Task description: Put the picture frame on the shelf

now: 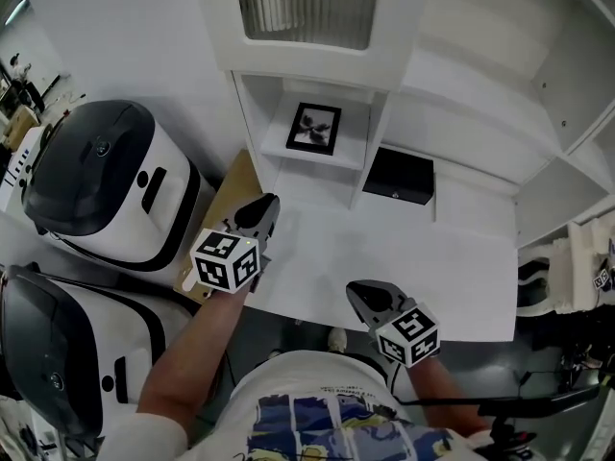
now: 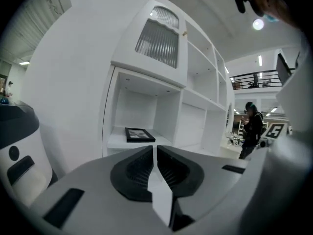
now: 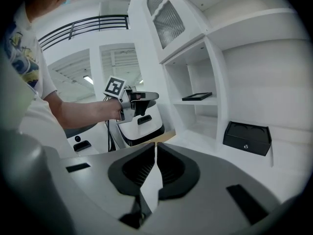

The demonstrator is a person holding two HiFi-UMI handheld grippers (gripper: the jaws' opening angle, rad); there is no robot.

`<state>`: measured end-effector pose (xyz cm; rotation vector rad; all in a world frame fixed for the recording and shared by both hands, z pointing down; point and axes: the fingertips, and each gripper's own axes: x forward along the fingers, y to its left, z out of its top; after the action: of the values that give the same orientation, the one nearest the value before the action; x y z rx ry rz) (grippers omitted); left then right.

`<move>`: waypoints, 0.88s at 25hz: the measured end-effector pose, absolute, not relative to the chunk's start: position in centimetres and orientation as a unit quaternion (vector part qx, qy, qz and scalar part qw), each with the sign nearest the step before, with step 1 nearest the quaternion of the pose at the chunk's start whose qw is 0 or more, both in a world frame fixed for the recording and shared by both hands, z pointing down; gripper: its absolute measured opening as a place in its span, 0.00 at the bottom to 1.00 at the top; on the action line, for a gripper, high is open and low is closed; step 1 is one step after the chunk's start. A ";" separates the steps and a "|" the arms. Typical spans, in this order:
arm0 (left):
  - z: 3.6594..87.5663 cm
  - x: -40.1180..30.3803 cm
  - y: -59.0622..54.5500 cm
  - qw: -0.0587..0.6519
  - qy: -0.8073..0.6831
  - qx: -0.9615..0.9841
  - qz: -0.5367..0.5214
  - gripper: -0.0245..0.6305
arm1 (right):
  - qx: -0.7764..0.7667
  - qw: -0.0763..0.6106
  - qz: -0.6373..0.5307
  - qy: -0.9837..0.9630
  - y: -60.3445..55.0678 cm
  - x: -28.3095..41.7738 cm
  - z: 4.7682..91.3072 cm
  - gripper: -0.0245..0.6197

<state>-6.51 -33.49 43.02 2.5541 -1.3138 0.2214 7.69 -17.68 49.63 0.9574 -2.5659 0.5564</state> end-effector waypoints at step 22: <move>44.3 -10.5 -9.9 0.126 -0.181 0.962 0.159 0.06 | 0.388 0.192 0.164 -0.886 -9.8 -2.2 48.8 0.09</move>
<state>-10.55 -9.88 44.27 2.8028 -0.5282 0.4640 -2.19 -9.77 48.78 1.0891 -2.4885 0.4600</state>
